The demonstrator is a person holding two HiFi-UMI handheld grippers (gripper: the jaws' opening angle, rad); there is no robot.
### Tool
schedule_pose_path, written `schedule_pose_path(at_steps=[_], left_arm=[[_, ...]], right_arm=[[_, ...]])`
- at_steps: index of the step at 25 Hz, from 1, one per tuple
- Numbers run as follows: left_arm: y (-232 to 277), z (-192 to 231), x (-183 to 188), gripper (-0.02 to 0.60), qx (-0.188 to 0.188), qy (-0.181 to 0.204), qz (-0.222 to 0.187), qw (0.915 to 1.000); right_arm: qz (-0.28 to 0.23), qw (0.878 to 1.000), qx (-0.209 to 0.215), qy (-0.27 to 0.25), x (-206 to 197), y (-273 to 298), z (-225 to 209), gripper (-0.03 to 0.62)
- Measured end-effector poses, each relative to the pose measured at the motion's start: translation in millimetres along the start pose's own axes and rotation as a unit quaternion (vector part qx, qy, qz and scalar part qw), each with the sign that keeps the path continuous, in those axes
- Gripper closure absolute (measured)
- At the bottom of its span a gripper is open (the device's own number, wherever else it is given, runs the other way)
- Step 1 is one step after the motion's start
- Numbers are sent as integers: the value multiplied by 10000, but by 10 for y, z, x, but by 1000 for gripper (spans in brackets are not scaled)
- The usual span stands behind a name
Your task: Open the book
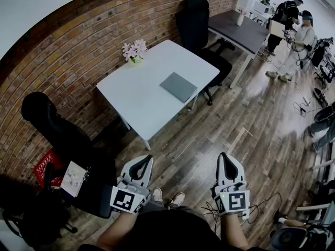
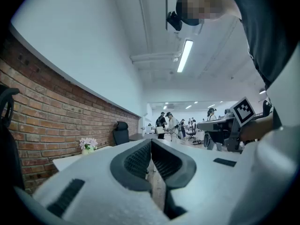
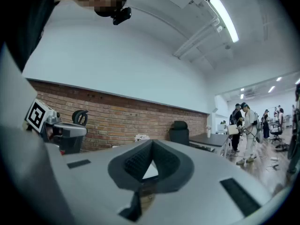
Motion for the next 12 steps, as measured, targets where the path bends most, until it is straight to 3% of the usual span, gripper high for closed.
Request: schedule_pose_path(at_steps=[12], left_arm=[[418, -158, 58, 556, -124, 15, -110, 9999]], right_arm=[[-76, 9998, -4, 192, -79, -95, -373, 580]])
Point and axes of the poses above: the fingertips, and each gripper's own axes: y forward along the fingers, z to its left, x out of its top, the point moved 1 cm from there along -y, backward along the fingers, and after that the axes turned 11 degrees about z, right-handed, at the moved point
